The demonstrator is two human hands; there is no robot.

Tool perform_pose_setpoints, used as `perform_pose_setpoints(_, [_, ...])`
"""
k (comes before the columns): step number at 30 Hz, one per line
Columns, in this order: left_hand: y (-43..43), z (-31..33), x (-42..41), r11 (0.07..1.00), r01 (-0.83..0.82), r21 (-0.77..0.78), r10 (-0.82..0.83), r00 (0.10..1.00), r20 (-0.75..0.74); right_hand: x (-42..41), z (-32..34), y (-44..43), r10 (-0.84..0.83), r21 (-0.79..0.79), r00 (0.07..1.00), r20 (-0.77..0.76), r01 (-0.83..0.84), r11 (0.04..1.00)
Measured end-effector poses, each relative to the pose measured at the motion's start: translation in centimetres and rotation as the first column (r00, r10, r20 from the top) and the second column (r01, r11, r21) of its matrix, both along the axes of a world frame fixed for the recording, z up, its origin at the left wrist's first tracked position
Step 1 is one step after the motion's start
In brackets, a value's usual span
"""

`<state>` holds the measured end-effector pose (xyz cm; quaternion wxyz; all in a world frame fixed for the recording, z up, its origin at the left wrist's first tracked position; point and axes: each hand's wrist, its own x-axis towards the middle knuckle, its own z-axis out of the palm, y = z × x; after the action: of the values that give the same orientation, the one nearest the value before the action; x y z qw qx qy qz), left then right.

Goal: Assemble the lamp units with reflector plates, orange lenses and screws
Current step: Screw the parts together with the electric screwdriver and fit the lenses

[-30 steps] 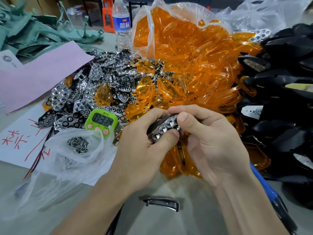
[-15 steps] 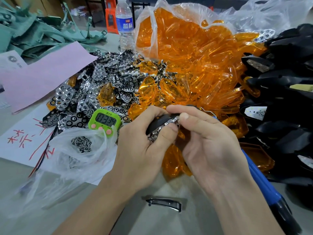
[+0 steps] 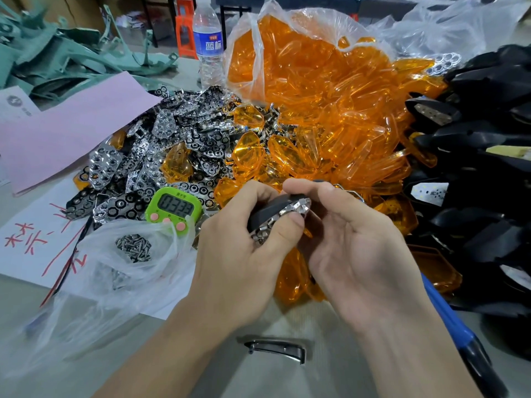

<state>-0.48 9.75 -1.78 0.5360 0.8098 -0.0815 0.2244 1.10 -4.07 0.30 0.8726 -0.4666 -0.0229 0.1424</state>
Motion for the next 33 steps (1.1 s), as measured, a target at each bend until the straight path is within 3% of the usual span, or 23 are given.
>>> perform_pose_setpoints(3, [-0.1, 0.1, 0.0, 1.0, -0.005, 0.025, 0.005, 1.0, 0.002, 0.1, 0.0, 0.5, -0.04, -0.042, 0.999, 0.029, 0.041, 0.998])
perform_pose_setpoints(8, [0.0, 0.1, 0.0, 1.0, -0.016, 0.003, 0.016, 1.0, -0.018, -0.1, 0.1, 1.1, -0.049, 0.042, 0.995, 0.085, 0.046, 0.998])
perform_pose_setpoints(14, [-0.2, -0.3, 0.4, 0.993, -0.026, -0.118, 0.017, 0.997, -0.074, -0.3, 0.3, 1.6, -0.061, 0.036, 0.997, 0.056, 0.059, 0.998])
perform_pose_setpoints(33, [-0.3, -0.3, 0.3, 0.985, 0.06, -0.161, -0.072, 0.995, -0.068, -0.1, -0.2, 2.3, -0.106, 0.086, 0.993, 0.048, 0.102, 0.991])
